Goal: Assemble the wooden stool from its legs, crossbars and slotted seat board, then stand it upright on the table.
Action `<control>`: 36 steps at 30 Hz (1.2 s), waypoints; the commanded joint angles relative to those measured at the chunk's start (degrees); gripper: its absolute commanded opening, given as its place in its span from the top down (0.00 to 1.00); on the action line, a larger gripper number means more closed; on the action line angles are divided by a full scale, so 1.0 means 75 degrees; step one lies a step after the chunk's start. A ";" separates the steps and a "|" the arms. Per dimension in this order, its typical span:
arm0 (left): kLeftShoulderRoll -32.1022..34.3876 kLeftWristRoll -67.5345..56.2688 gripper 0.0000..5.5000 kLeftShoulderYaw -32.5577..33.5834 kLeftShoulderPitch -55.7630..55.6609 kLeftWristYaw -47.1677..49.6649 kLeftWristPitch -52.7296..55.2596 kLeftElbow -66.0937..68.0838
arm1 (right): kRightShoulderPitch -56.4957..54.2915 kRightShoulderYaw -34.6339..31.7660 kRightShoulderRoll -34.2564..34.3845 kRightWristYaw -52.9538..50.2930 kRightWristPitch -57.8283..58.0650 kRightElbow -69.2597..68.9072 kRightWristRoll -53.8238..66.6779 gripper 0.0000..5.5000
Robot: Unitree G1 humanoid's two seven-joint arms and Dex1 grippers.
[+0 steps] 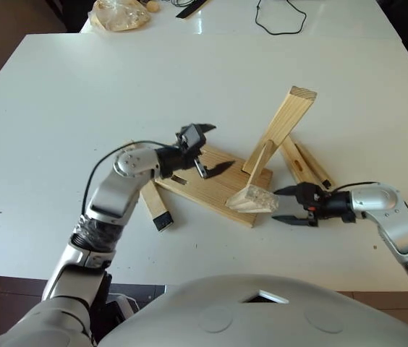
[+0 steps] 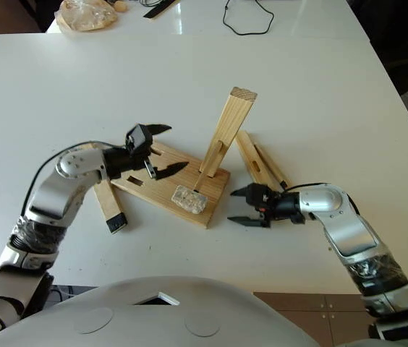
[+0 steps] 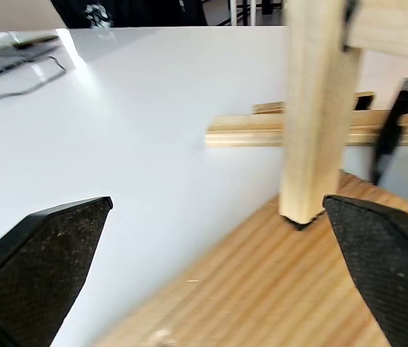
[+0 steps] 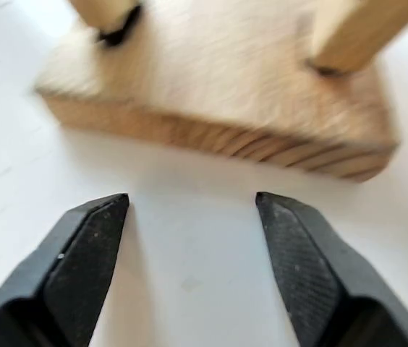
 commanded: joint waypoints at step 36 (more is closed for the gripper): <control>-0.0813 0.2093 0.02 -0.0255 -0.2074 -0.0754 -0.4389 0.6949 | -0.1653 0.0980 0.1546 -0.0757 0.1594 0.0517 0.0108 0.41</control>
